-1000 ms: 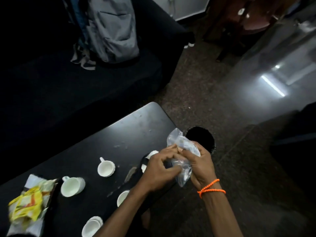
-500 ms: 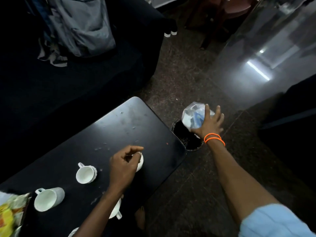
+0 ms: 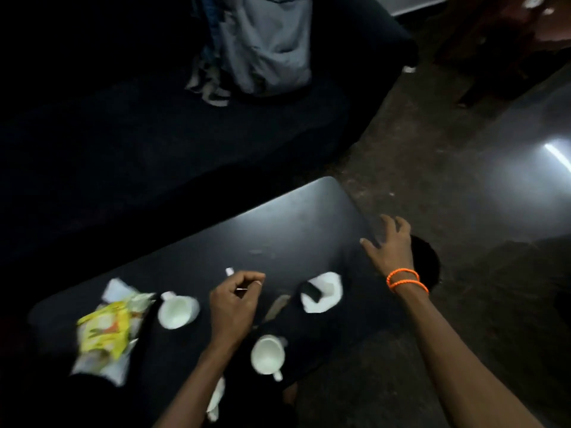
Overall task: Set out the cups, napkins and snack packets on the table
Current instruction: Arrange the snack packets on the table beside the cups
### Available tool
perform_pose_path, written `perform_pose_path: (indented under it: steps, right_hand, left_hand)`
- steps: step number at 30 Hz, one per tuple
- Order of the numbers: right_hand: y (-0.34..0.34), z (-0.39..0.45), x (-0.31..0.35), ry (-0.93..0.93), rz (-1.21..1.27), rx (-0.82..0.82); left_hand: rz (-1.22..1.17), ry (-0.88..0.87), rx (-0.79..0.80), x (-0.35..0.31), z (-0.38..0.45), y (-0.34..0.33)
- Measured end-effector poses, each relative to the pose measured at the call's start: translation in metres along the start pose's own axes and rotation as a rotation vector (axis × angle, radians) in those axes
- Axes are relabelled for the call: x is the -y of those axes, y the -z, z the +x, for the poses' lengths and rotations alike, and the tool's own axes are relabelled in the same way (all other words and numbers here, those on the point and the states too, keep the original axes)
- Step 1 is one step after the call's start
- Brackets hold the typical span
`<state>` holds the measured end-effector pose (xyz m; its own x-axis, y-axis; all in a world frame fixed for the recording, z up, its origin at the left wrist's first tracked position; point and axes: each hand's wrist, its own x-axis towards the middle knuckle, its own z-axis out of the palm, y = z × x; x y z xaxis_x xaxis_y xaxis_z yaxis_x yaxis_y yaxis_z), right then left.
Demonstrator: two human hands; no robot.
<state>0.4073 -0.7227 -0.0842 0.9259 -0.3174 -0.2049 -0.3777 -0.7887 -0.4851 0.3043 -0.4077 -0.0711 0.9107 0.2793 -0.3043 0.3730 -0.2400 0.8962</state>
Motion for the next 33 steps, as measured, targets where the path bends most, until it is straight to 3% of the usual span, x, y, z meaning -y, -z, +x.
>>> perform_pose_path:
  steps: [8, 12, 15, 18, 21, 25, 28, 33]
  right_hand:
    - [-0.106, -0.076, 0.195, 0.371, 0.159, 0.149]
    - [-0.166, -0.142, 0.272, 0.446, 0.22, 0.374]
    - [-0.215, -0.196, 0.312, 0.329, 0.139, 0.648]
    - [-0.262, -0.242, 0.33, 0.107, 0.1, 0.845]
    - [-0.297, -0.268, 0.33, -0.022, 0.073, 0.842]
    - [-0.316, -0.272, 0.328, -0.274, 0.357, 0.863]
    - [-0.307, -0.267, 0.33, -0.443, 0.527, 1.012]
    - [-0.277, -0.239, 0.331, -0.374, 0.642, 1.181]
  left_hand:
    - [-0.02, 0.132, -0.394, 0.062, 0.003, 0.158]
    - [0.037, 0.277, -0.617, 0.101, -0.011, 0.221]
    - [0.094, 0.376, -0.768, 0.131, -0.018, 0.261]
    - [0.002, 0.608, -0.627, 0.151, -0.01, 0.284]
    - [-0.335, 0.751, -0.355, 0.161, 0.002, 0.288]
    - [-0.392, 0.753, -0.208, 0.173, 0.01, 0.292]
    - [-0.45, 0.779, -0.127, 0.176, 0.01, 0.303]
    - [-0.591, 0.643, 0.055, 0.161, 0.013, 0.312]
